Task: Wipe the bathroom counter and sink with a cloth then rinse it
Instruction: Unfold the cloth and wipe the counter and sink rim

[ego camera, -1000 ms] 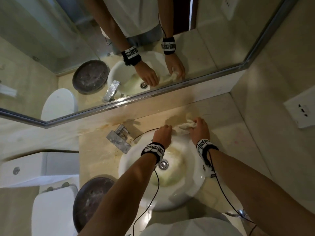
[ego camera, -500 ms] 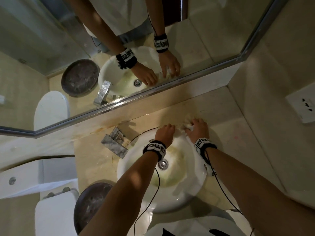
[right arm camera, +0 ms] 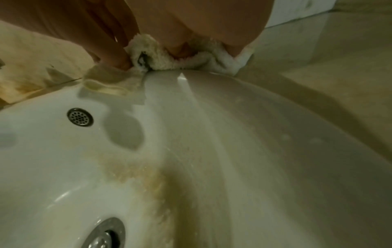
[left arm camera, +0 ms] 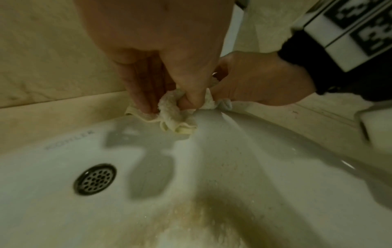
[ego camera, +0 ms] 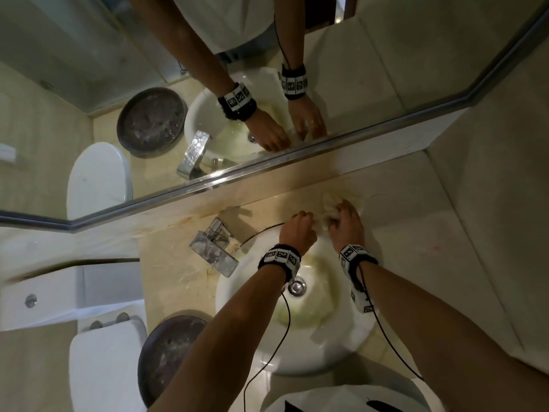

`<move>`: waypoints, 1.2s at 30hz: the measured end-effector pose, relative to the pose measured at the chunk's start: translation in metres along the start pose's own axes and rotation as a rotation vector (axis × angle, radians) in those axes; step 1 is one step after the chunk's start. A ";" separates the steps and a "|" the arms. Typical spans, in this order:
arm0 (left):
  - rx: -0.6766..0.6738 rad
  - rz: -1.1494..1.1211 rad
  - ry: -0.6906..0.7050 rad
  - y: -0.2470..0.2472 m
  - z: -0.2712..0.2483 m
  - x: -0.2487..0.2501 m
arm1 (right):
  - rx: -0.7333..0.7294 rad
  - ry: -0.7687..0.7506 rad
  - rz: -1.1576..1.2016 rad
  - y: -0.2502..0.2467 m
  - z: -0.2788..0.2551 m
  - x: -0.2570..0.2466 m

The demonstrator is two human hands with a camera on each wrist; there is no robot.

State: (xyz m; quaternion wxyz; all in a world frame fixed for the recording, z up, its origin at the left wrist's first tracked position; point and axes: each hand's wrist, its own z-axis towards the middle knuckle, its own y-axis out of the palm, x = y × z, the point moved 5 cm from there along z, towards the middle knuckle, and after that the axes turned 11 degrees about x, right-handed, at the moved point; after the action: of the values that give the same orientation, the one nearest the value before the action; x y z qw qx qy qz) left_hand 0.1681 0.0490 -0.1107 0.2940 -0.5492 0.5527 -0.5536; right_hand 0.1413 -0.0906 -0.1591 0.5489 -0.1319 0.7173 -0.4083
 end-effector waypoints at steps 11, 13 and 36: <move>0.048 -0.100 -0.274 -0.011 -0.004 -0.076 | -0.235 -0.213 -0.048 0.067 0.012 -0.068; 0.068 -0.093 -0.305 -0.012 -0.007 -0.089 | -0.308 -0.244 -0.062 0.082 0.011 -0.083; -0.011 0.002 -0.242 -0.023 -0.040 -0.076 | -0.337 -0.215 -0.055 0.032 -0.010 -0.086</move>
State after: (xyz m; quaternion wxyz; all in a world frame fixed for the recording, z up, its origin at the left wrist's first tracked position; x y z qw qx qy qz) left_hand 0.1543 0.1366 -0.1024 0.3560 -0.6130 0.5169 -0.4799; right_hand 0.1722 -0.0114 -0.1230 0.5810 -0.2842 0.7090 -0.2810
